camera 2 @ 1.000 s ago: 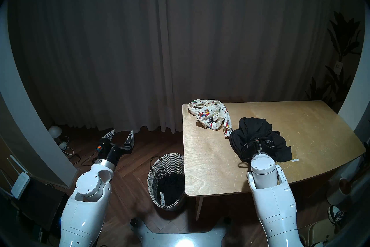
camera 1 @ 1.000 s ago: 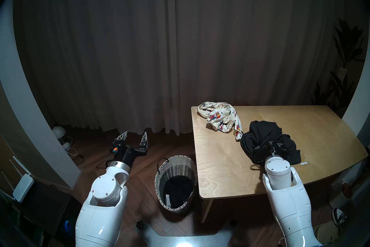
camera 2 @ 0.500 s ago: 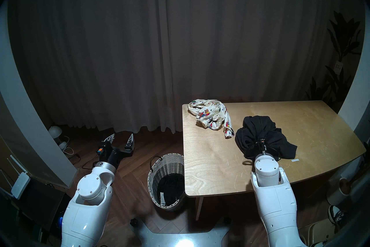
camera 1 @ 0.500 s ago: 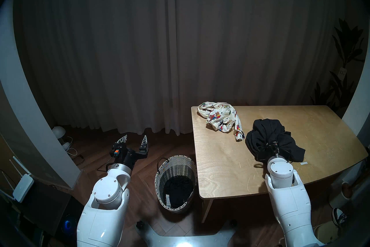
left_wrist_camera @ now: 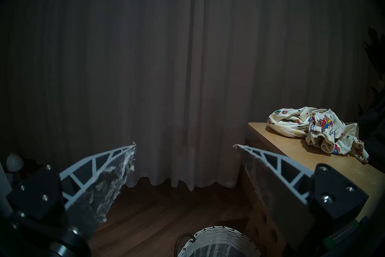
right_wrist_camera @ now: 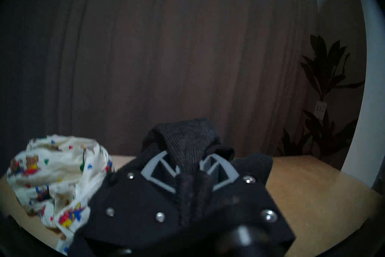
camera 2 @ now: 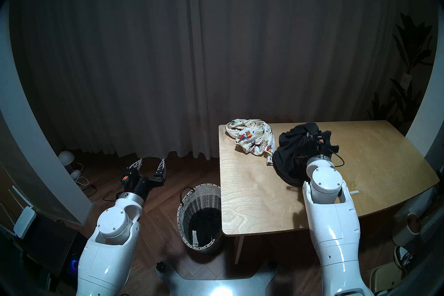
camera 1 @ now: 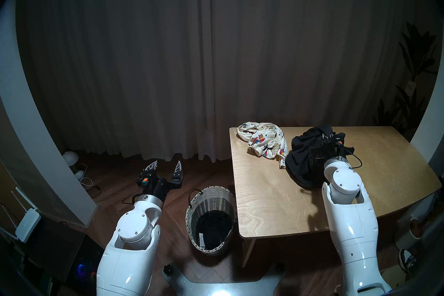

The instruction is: Toss clothes into the laundry hamper

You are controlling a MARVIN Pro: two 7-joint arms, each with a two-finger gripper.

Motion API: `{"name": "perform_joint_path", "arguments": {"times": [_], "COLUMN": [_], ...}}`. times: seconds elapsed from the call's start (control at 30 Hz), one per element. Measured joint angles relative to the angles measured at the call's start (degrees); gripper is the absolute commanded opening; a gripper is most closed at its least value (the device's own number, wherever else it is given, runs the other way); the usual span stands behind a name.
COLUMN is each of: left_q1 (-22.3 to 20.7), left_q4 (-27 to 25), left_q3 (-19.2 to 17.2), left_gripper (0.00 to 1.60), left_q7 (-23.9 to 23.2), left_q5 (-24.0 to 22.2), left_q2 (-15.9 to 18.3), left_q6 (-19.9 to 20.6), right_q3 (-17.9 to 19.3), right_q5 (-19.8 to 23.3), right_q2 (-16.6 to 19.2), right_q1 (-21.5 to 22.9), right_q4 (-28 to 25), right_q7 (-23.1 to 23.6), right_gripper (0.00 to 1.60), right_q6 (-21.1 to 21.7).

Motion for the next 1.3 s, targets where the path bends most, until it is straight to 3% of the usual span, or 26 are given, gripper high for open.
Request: {"name": "perform_joint_path", "arguments": {"times": [0.33, 0.63, 1.03, 1.3], "left_q1": [0.01, 0.06, 0.12, 0.15], "left_q4": [0.92, 1.68, 2.59, 3.19], "left_q3": [-1.05, -2.04, -3.09, -3.89], "left_gripper": [1.60, 1.60, 1.60, 1.60], "left_q7": [0.42, 0.74, 1.07, 1.31], "left_q5": [0.22, 0.39, 0.53, 0.56], "left_q2": [-0.02, -0.05, -0.11, -0.13], "left_q6": [0.00, -0.01, -0.01, -0.01], "right_q3": [-3.61, -10.54, -18.75, -22.30], "right_q5": [2.72, 4.42, 5.11, 5.12], "right_q2": [-0.20, -2.34, -5.95, -8.37], "right_q1": [4.69, 9.61, 15.59, 19.56], "right_q4": [-5.71, -11.80, -19.60, -24.03], "right_q7": [1.75, 3.25, 4.09, 3.55], "right_gripper": [0.00, 0.00, 0.00, 0.00], "right_q6": [-3.56, -5.60, -6.23, -5.98]}}
